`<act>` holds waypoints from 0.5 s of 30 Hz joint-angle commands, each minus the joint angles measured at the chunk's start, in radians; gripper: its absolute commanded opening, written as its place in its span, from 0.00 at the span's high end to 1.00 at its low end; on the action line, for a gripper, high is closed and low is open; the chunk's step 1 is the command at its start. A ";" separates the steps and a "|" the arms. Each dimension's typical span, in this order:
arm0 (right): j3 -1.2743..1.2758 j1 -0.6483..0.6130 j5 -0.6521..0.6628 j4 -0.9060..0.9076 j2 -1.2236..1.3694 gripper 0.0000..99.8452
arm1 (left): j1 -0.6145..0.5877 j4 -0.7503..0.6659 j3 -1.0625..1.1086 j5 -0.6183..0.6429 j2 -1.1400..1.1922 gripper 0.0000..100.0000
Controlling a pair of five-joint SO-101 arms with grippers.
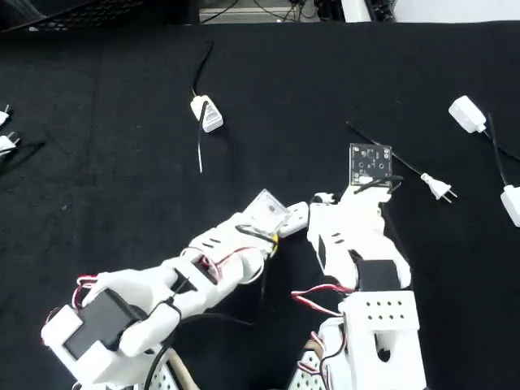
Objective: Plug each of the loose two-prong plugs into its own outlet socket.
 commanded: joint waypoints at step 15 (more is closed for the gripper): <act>-0.036 0.064 0.023 -0.012 -0.016 0.99 | 0.001 0.005 -0.234 0.002 0.176 0.97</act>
